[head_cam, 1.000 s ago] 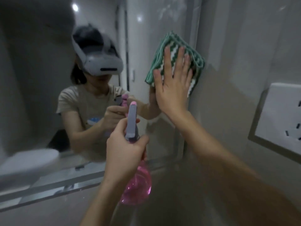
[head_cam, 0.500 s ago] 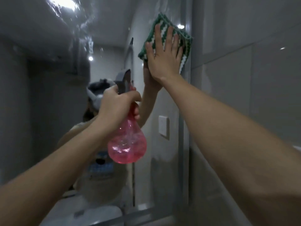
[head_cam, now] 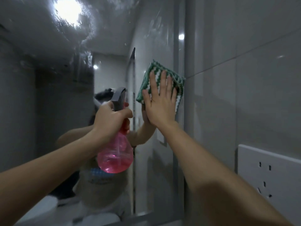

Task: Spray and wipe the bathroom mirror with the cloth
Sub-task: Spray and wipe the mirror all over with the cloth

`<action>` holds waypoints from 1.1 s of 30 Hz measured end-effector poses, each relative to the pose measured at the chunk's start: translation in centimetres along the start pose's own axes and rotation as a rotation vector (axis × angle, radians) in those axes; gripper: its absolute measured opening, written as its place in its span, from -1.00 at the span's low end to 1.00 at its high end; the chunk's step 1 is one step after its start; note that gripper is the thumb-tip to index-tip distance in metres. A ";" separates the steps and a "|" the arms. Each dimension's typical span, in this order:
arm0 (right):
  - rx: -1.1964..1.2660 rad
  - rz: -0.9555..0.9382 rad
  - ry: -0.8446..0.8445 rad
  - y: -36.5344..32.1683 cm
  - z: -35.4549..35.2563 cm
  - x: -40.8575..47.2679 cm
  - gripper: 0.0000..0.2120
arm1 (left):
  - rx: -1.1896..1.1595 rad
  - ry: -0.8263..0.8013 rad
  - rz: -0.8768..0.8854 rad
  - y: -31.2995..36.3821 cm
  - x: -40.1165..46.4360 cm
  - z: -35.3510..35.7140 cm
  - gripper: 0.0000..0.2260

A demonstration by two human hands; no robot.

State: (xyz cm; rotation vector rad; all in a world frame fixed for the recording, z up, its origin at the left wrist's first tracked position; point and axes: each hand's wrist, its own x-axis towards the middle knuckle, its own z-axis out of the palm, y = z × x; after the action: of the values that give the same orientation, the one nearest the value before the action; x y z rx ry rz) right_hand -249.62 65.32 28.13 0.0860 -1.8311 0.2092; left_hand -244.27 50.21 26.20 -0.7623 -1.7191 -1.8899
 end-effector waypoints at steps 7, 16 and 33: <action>-0.025 0.009 0.016 1.2 1.4 -5.4 -0.43 | 0.016 -0.009 -0.024 -1.2 -1.3 1.5 -0.90; -0.028 0.083 -0.003 2.1 2.3 -8.9 -0.44 | 0.106 -0.022 -0.031 -1.8 -2.2 1.4 -0.88; 0.054 0.177 -0.022 -8.1 -2.2 12.1 -0.43 | -0.017 -0.138 -0.001 11.0 5.9 -7.6 -0.89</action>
State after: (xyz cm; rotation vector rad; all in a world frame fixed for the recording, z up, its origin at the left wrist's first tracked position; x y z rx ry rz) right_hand -249.43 58.42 41.15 -0.0362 -1.8562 0.3828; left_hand -241.86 41.60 37.83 -0.9183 -1.7872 -1.8939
